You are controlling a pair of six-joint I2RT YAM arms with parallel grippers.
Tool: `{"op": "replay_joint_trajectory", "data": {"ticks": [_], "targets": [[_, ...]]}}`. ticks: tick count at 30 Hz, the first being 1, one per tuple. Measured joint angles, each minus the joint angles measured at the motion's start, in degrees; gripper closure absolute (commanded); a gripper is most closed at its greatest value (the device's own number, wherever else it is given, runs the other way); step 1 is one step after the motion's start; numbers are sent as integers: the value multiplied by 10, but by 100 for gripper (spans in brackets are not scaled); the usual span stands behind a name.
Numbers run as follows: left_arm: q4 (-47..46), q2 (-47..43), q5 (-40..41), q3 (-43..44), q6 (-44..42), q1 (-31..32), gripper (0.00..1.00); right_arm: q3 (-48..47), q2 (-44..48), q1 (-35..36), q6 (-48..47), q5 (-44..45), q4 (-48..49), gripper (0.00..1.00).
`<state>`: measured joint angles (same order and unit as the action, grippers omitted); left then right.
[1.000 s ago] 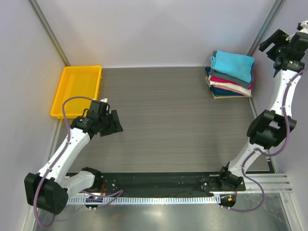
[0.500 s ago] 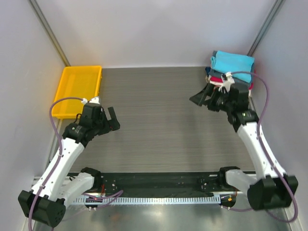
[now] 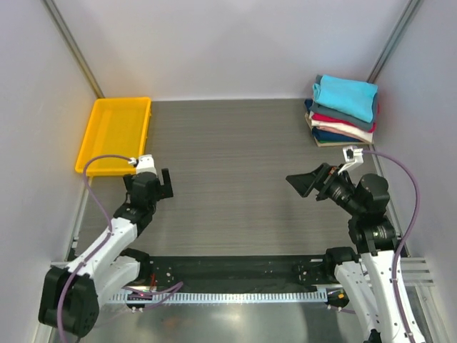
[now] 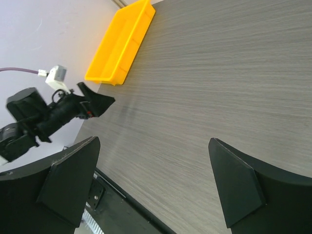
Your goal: Fold and stack the t-shirts
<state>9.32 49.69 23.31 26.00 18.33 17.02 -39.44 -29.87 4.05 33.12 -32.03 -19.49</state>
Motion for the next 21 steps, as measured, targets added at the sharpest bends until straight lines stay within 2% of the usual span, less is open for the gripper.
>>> {"op": "replay_joint_trajectory", "data": {"ticks": [3,7,9,15,17,21], "targets": [[-103,69,5,-32,-45,-32,0,18,30,0,3,-1,-14,0],[-226,189,-57,-34,-51,-151,0,27,50,0,2,5,-21,0],[-275,222,-67,-40,-56,-184,0,28,50,0,2,9,-22,0],[-469,264,-128,-90,-71,-195,3,35,52,0,-3,14,-24,0],[-547,305,-153,-101,-73,-195,0,47,56,0,-5,20,-24,0],[-584,365,-177,-97,-94,-183,0,63,55,0,-6,30,-29,0]]}}
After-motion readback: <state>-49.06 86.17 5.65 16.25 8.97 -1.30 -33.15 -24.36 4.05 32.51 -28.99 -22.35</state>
